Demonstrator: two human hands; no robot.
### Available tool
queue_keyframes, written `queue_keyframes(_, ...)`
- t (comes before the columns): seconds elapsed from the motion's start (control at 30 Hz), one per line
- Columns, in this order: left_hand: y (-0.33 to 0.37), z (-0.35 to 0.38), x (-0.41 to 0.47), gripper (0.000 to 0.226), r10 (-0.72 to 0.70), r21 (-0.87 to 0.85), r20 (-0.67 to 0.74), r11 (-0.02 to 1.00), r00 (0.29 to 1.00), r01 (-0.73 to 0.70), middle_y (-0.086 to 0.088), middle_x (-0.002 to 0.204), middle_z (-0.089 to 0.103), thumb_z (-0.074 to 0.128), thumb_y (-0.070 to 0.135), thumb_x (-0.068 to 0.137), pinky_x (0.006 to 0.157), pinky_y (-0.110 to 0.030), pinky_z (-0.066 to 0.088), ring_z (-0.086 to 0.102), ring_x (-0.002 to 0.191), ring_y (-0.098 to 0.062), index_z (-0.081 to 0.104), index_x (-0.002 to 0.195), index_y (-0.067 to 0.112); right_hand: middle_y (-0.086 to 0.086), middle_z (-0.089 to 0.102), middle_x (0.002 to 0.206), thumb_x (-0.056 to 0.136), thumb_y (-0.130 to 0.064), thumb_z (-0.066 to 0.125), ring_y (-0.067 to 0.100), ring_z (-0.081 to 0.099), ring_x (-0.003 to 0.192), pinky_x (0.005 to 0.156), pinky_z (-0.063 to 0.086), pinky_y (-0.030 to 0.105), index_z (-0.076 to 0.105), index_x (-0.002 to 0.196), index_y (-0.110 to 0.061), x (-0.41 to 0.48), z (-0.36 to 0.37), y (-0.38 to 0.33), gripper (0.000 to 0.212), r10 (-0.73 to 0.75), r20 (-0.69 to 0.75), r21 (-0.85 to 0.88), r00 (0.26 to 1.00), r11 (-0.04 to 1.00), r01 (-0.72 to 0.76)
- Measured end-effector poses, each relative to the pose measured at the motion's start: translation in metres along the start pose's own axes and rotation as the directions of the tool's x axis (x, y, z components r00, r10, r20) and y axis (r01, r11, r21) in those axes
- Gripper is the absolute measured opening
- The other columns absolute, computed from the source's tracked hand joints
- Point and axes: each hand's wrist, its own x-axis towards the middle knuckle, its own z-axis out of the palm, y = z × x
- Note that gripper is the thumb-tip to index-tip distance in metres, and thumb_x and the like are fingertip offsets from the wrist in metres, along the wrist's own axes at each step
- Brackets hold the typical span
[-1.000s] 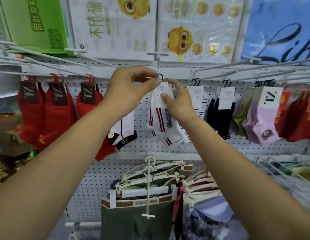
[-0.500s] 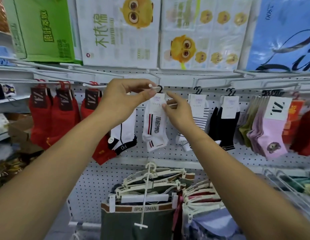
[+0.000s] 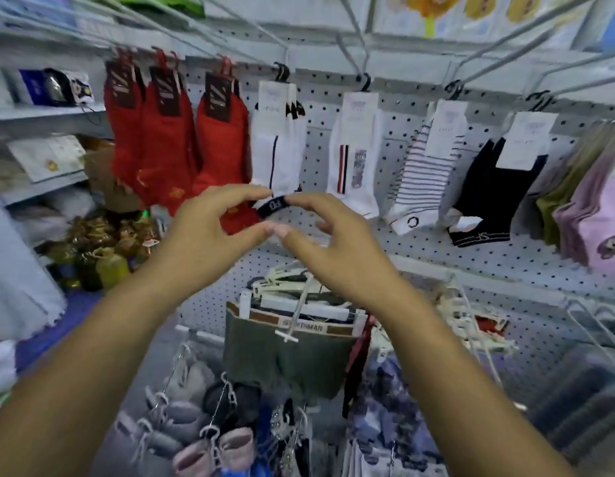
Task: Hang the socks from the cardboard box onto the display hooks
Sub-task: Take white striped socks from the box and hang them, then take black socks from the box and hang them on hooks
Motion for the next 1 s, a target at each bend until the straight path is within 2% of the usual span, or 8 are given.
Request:
queue_keyframes(0.1, -0.026, -0.015, -0.065, 0.051, -0.162, 0.022, -0.015, 0.987, 0.987, 0.162, 0.025, 0.119, 0.063, 0.071, 0.046, 0.081, 0.102, -0.022, 0.043, 0.056, 0.111, 0.012, 0.067, 0.130, 0.031, -0.009, 0.052, 0.143, 0.093, -0.044, 0.065, 0.000, 0.044, 0.128, 0.095, 0.024, -0.004, 0.053, 0.140, -0.023, -0.020, 0.040, -0.002, 0.053, -0.042, 0.145, -0.060, 0.989, 0.997, 0.051)
queue_keyframes(0.2, -0.049, -0.032, -0.134, 0.055, -0.351, 0.101, -0.069, 0.929, 0.934, 0.357, 0.016, 0.134, 0.061, 0.072, 0.045, 0.080, 0.106, -0.015, 0.039, 0.053, 0.125, 0.003, 0.066, 0.132, 0.028, -0.006, 0.049, 0.146, 0.093, -0.043, 0.066, 0.005, 0.040, 0.132, 0.090, 0.017, -0.009, 0.050, 0.143, -0.021, -0.039, 0.079, -0.011, 0.057, -0.090, 0.277, -0.034, 0.957, 0.994, 0.104)
queue_keyframes(0.33, -0.065, -0.048, -0.224, 0.060, -0.591, 0.096, -0.159, 0.788, 0.791, 0.608, 0.017, 0.128, 0.063, 0.072, 0.051, 0.076, 0.101, -0.020, 0.042, 0.054, 0.116, 0.010, 0.065, 0.132, 0.030, -0.009, 0.044, 0.148, 0.092, -0.046, 0.067, 0.004, 0.038, 0.131, 0.089, 0.022, -0.006, 0.045, 0.145, -0.024, -0.067, 0.138, -0.028, 0.061, -0.160, 0.492, 0.118, 0.856, 0.986, 0.117)
queue_keyframes(0.4, -0.073, -0.052, -0.268, 0.060, -0.675, 0.111, -0.203, 0.704, 0.710, 0.701, 0.016, 0.114, 0.064, 0.073, 0.051, 0.077, 0.091, -0.010, 0.041, 0.052, 0.097, 0.018, 0.065, 0.133, 0.028, -0.007, 0.044, 0.148, 0.090, -0.047, 0.068, 0.006, 0.039, 0.134, 0.092, 0.026, 0.001, 0.045, 0.146, -0.023, -0.083, 0.174, -0.033, 0.064, -0.179, 0.590, 0.158, 0.787, 0.982, 0.105)
queue_keyframes(0.53, -0.081, -0.057, -0.344, 0.056, -0.809, 0.090, -0.286, 0.511, 0.514, 0.855, 0.007, 0.134, 0.063, 0.074, 0.043, 0.084, 0.097, -0.022, 0.040, 0.055, 0.122, -0.007, 0.063, 0.135, 0.023, 0.001, 0.050, 0.142, 0.089, -0.042, 0.072, 0.015, 0.045, 0.132, 0.102, 0.033, 0.018, 0.050, 0.141, -0.017, -0.119, 0.249, -0.033, 0.062, -0.173, 0.741, 0.152, 0.649, 0.984, 0.089)
queue_keyframes(0.77, -0.105, -0.070, -0.457, 0.059, -0.944, 0.071, -0.271, 0.175, 0.188, 0.982, -0.002, 0.143, 0.058, 0.074, 0.038, 0.090, 0.103, -0.023, 0.034, 0.051, 0.135, -0.022, 0.058, 0.141, 0.014, 0.009, 0.060, 0.127, 0.088, -0.026, 0.075, 0.019, 0.051, 0.118, 0.085, 0.027, 0.012, 0.062, 0.127, -0.011, -0.164, 0.354, -0.026, 0.044, -0.147, 0.907, 0.122, 0.395, 0.989, 0.088)
queue_keyframes(0.87, -0.125, -0.083, -0.496, 0.064, -0.976, 0.070, -0.204, 0.058, 0.071, 0.996, -0.005, 0.151, 0.052, 0.074, 0.039, 0.089, 0.110, -0.026, 0.032, 0.046, 0.140, -0.025, 0.054, 0.145, 0.016, 0.009, 0.052, 0.142, 0.089, -0.034, 0.073, 0.024, 0.046, 0.132, 0.102, 0.031, 0.023, 0.053, 0.139, -0.012, -0.176, 0.401, -0.022, 0.058, -0.067, 0.959, 0.032, 0.275, 0.991, 0.131)
queue_keyframes(1.0, -0.166, -0.125, -0.530, 0.066, -0.983, 0.074, -0.183, -0.009, 0.005, 0.997, -0.009, 0.159, 0.040, 0.074, 0.034, 0.092, 0.113, -0.026, 0.026, 0.037, 0.146, -0.028, 0.048, 0.149, 0.014, 0.011, 0.057, 0.138, 0.089, -0.031, 0.074, 0.027, 0.050, 0.129, 0.095, 0.026, 0.012, 0.057, 0.135, -0.010, -0.178, 0.464, -0.035, 0.054, 0.018, 0.970, -0.038, 0.241, 0.996, 0.077)
